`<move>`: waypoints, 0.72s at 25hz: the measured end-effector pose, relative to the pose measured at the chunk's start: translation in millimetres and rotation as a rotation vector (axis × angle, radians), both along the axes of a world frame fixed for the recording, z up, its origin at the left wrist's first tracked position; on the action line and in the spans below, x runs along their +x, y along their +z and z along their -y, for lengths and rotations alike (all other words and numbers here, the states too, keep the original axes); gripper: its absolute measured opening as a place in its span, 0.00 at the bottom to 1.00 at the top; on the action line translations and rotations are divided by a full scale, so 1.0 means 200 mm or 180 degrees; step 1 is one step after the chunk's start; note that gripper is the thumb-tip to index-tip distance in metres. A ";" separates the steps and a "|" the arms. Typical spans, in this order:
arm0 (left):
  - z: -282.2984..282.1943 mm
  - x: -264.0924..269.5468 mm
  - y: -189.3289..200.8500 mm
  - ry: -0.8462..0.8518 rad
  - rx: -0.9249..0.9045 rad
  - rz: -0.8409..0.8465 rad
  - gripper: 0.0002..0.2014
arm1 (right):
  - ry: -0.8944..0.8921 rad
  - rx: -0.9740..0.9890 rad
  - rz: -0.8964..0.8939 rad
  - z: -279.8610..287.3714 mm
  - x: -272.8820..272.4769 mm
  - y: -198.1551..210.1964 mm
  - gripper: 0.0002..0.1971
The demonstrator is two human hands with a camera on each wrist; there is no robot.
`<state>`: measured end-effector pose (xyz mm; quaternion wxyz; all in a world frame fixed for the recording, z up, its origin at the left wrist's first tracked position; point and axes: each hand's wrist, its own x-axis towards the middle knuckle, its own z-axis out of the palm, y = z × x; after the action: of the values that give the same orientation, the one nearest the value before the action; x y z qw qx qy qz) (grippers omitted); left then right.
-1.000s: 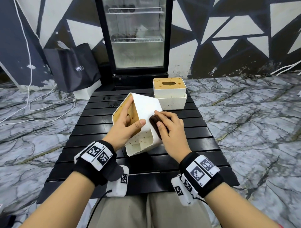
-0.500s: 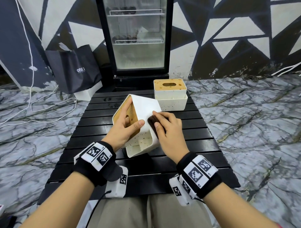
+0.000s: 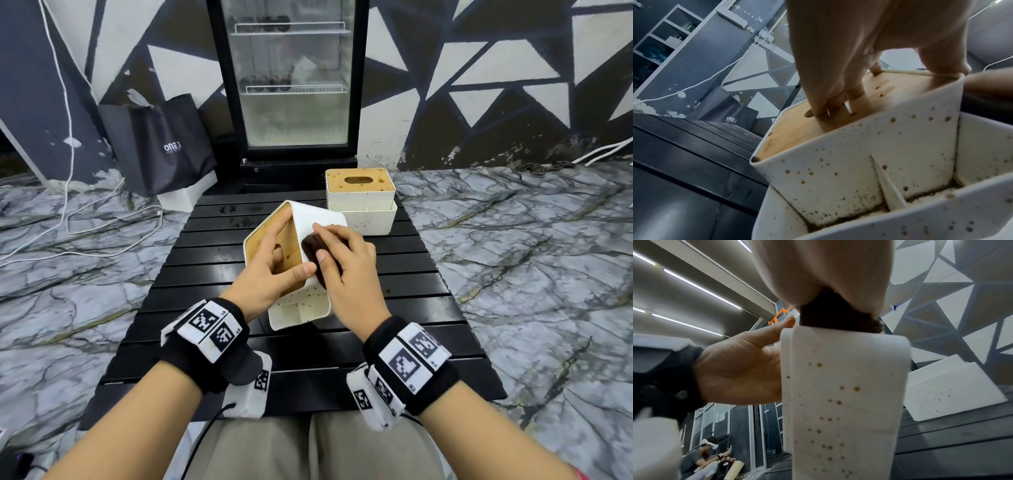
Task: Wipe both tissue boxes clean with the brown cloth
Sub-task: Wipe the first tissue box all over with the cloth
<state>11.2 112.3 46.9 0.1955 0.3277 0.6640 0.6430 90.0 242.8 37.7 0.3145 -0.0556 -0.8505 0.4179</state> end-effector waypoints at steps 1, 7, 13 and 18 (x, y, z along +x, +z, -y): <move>0.01 0.00 0.00 -0.0020 0.0000 0.0001 0.44 | 0.0061 0.0040 -0.0050 0.01 0.00 0.00 0.21; 0.04 0.00 0.00 0.0017 0.0043 0.0161 0.42 | 0.0042 0.0144 -0.0098 -0.07 0.00 -0.05 0.21; 0.02 0.02 0.00 0.0050 -0.0019 0.0056 0.41 | -0.0121 0.0098 -0.0202 -0.01 -0.09 0.04 0.22; 0.05 0.02 0.00 0.0011 -0.0039 0.0096 0.43 | 0.0007 0.0270 -0.0195 -0.05 -0.05 0.00 0.21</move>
<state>14.5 102.5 47.2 0.2064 0.3155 0.6655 0.6441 79.5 253.2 37.6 0.3420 -0.0284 -0.8575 0.3833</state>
